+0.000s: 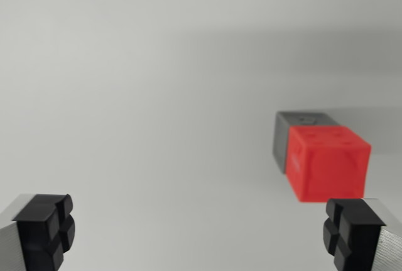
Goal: Destack cube
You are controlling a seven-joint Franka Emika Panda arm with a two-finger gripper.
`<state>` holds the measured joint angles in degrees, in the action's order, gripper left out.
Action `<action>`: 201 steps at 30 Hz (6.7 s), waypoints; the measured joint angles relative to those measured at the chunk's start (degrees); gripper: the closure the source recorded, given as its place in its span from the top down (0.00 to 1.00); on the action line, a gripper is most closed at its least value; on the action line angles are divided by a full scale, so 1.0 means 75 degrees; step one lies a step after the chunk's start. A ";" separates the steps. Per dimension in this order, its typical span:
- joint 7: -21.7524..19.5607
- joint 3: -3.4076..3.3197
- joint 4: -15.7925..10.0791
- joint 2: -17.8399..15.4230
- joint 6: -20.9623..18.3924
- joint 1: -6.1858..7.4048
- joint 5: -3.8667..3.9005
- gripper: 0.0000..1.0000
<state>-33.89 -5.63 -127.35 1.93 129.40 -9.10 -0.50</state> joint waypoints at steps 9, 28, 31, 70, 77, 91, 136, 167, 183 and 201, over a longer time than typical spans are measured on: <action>0.0520 -0.0223 -0.0317 0.0032 0.0338 -0.0222 0.0000 1.00; 0.1823 -0.0710 -0.0783 0.0408 0.1135 -0.0801 -0.0093 1.00; 0.2011 -0.0771 -0.0817 0.0481 0.1235 -0.0890 -0.0119 1.00; 0.2781 -0.0558 -0.0906 0.2680 0.3457 -0.1068 -0.1040 1.00; 0.2799 -0.0535 -0.0894 0.2743 0.3512 -0.1085 -0.1059 0.00; 0.2802 -0.0534 -0.0891 0.2744 0.3514 -0.1086 -0.1061 0.00; 0.2581 -0.0777 -0.0975 0.1719 0.2645 -0.0925 -0.0729 0.00; 0.2345 -0.0756 -0.1787 0.1221 0.2919 -0.0328 -0.0567 0.00; 0.2181 -0.0696 -0.2236 0.1013 0.3164 0.0034 -0.0490 0.00; 0.1974 -0.0600 -0.2670 0.0828 0.3420 0.0438 -0.0420 0.00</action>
<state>-19.08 -10.12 -147.37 8.14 155.04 -5.82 -3.65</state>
